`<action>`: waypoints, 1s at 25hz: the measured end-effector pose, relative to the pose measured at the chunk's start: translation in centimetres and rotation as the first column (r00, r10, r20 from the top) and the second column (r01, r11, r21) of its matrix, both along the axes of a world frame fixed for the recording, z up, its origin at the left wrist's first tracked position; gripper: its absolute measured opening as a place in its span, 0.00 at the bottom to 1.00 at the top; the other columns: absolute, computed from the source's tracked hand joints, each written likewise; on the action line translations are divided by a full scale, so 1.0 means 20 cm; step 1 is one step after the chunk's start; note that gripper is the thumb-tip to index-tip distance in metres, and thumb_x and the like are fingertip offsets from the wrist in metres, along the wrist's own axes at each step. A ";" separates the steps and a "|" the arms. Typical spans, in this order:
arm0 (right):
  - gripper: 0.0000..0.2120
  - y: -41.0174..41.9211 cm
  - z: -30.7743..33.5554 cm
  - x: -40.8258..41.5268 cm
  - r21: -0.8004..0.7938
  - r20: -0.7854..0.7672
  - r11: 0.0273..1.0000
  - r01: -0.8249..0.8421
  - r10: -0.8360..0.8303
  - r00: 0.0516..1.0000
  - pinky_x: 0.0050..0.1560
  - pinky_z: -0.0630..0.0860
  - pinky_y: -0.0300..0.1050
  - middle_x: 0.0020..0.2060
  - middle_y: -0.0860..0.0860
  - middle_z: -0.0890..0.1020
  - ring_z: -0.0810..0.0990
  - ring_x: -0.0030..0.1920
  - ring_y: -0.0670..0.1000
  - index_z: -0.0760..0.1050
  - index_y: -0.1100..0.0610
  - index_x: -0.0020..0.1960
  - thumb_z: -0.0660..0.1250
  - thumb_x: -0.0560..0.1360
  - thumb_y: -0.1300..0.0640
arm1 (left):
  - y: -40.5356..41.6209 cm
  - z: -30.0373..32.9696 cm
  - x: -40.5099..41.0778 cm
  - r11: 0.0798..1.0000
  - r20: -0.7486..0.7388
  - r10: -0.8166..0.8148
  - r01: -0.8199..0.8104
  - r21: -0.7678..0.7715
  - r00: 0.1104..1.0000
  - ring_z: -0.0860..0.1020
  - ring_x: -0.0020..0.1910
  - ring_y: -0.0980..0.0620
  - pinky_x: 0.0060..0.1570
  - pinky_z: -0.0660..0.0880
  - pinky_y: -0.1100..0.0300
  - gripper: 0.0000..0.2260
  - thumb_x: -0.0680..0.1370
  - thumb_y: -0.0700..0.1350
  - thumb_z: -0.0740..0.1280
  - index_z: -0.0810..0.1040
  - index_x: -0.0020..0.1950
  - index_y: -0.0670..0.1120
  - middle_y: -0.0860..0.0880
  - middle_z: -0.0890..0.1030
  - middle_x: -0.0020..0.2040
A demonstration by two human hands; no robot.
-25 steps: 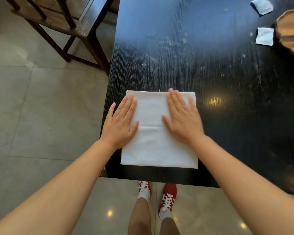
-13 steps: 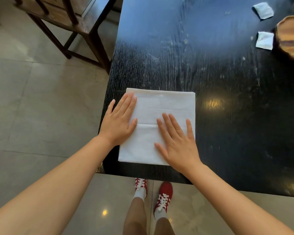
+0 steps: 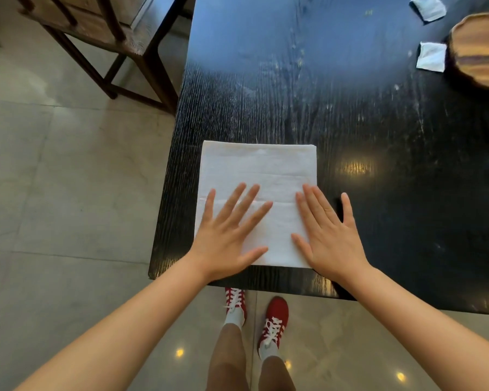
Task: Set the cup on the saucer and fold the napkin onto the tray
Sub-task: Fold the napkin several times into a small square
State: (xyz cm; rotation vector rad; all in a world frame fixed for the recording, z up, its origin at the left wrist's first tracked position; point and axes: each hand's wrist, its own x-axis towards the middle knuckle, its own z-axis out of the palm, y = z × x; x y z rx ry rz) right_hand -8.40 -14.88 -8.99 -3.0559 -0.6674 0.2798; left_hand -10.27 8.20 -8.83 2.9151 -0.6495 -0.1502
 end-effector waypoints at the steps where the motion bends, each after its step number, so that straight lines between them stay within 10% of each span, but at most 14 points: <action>1: 0.34 0.00 0.00 -0.01 -0.001 0.006 1.000 0.002 -0.002 1.000 0.71 0.44 0.62 0.75 0.54 0.51 0.48 0.75 0.50 0.46 0.58 0.75 0.36 0.77 0.39 | 0.01 -0.02 -0.02 1.000 -0.014 -0.003 0.003 0.017 1.000 0.46 0.76 0.46 0.68 0.44 0.34 0.34 0.73 0.67 0.53 0.50 0.76 0.55 0.47 0.49 0.77; 25: 0.31 -0.17 0.02 -0.34 0.023 -0.040 0.954 -0.300 0.301 0.953 0.71 0.46 0.62 0.76 0.53 0.52 0.44 0.75 0.52 0.46 0.52 0.76 0.46 0.78 0.38 | 0.26 0.02 -0.40 0.989 -0.135 -0.022 0.041 0.139 0.991 0.44 0.76 0.51 0.72 0.46 0.43 0.34 0.77 0.64 0.49 0.45 0.76 0.48 0.47 0.49 0.78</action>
